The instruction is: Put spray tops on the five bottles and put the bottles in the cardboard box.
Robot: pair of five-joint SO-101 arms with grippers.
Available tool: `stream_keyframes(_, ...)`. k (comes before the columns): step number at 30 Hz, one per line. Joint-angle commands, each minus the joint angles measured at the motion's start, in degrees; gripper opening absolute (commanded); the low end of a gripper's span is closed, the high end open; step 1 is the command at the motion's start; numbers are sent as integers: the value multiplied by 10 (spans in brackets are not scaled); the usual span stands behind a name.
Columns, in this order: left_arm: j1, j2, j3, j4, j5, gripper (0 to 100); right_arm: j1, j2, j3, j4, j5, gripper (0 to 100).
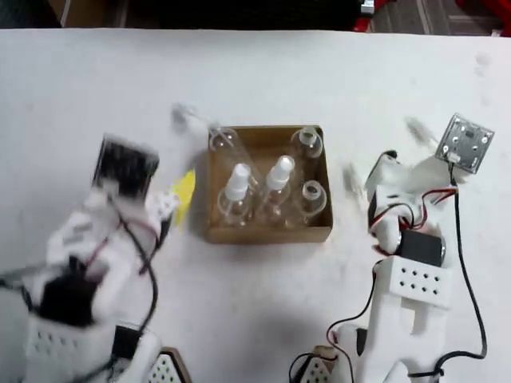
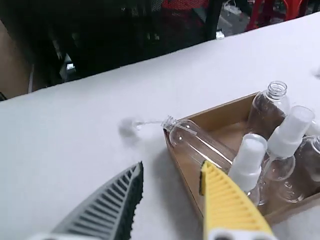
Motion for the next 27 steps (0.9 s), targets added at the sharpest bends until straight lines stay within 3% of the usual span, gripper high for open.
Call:
stream_keyframes(1, -5, 225, -224, 69, 52, 173, 8, -13, 36, -54, -7, 193)
stream_keyframes(6, -5, 375, -338, 98, 118, 177, 10, -13, 91, -117, -6, 193)
stream_keyframes(13, -15, 484, -442, 85, 130, 177, 9, -7, 104, -141, -4, 193)
stream_keyframes(20, -21, 638, -601, 163, 134, 177, 7, -7, 106, -140, -4, 193)
stream_keyframes(27, -46, 790, -760, 200, 296, 177, 6, -12, 134, -175, -3, 193)
